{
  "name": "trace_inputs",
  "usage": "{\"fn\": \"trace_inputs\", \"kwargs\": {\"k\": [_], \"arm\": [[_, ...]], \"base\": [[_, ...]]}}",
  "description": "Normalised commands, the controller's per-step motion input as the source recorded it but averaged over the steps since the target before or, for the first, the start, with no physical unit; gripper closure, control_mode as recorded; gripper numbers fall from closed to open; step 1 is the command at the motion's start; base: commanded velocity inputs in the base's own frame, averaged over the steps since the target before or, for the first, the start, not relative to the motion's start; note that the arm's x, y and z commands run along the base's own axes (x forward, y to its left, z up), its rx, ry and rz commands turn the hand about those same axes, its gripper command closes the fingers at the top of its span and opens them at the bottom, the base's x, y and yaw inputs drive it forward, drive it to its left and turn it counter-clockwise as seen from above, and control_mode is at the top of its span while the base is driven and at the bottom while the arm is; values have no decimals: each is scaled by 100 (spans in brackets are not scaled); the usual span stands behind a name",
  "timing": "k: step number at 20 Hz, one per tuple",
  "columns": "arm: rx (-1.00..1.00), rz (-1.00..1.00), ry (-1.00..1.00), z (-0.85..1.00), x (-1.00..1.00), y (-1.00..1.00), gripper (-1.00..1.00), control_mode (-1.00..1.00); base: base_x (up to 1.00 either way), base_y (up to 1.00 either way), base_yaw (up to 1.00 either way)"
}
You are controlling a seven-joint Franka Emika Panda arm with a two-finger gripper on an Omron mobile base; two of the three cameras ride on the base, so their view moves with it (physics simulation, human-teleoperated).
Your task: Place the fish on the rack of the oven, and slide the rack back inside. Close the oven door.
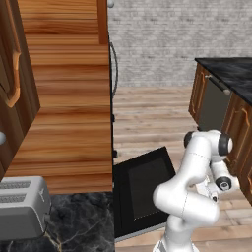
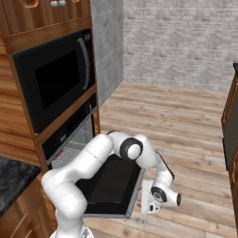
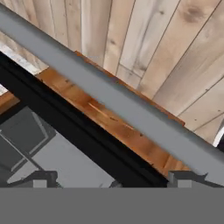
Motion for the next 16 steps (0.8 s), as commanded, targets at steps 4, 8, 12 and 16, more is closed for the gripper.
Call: {"fn": "trace_inputs", "kwargs": {"k": [4,8,12,16], "arm": [[16,-3,0,-6,16,-24,-100,-100],[17,0,0,-1,40,-11,-100,-100],[17,0,10,-13,74,0,-100,-100],[15,0,14,-41,71,0,-100,-100]], "base": [[0,0,0],[0,0,0],[0,0,0],[0,0,0]]}}
